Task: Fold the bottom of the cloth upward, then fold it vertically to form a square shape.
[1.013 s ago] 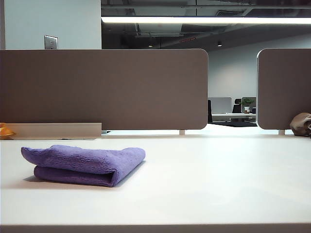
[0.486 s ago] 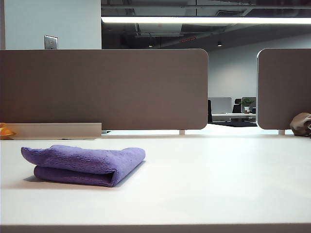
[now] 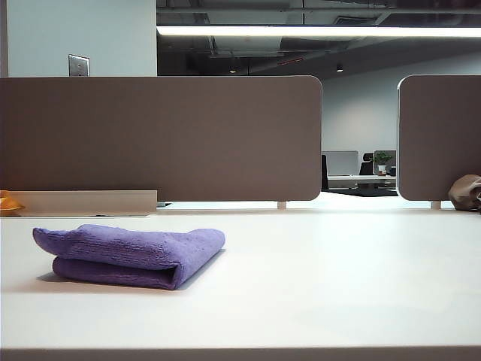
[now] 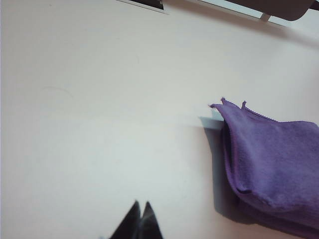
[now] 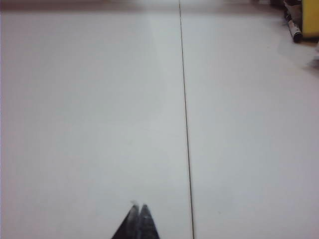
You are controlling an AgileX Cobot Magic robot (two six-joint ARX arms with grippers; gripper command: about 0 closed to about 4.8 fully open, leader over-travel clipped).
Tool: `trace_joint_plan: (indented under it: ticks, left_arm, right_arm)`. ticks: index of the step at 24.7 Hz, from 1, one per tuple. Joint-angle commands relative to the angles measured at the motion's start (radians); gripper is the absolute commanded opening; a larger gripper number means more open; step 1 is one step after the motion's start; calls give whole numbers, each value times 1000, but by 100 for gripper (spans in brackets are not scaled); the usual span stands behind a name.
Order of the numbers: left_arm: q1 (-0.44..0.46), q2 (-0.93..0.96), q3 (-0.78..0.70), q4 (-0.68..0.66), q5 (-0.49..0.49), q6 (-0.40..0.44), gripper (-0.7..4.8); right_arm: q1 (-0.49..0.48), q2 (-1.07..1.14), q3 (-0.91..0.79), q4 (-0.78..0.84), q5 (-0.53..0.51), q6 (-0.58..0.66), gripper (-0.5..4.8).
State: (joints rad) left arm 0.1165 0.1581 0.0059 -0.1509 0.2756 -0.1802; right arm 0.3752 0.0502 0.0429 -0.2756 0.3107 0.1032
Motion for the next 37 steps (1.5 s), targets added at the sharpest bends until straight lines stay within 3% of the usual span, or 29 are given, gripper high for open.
trace_joint_plan:
  ticks: [1, 25, 28, 31, 37]
  left_arm:
    - [-1, 0, 2, 3, -2, -3, -4]
    - [-1, 0, 2, 3, -3, -3, -4]
    - [-1, 0, 2, 3, -3, -3, -4]
    - [-1, 0, 2, 3, -3, -3, -4]
    - [-1, 0, 2, 3, -3, -3, -4]
  right_arm:
    - [-22, -28, -3, 6, 2, -3, -6]
    - [-43, -48, -3, 6, 0, -3, -6]
    - [-41, -48, -3, 2, -135, -8, -6]
    - [-40, -48, -3, -5, -196, -25, -6]
    - [-42, -48, -3, -4, -224, -60, -6]
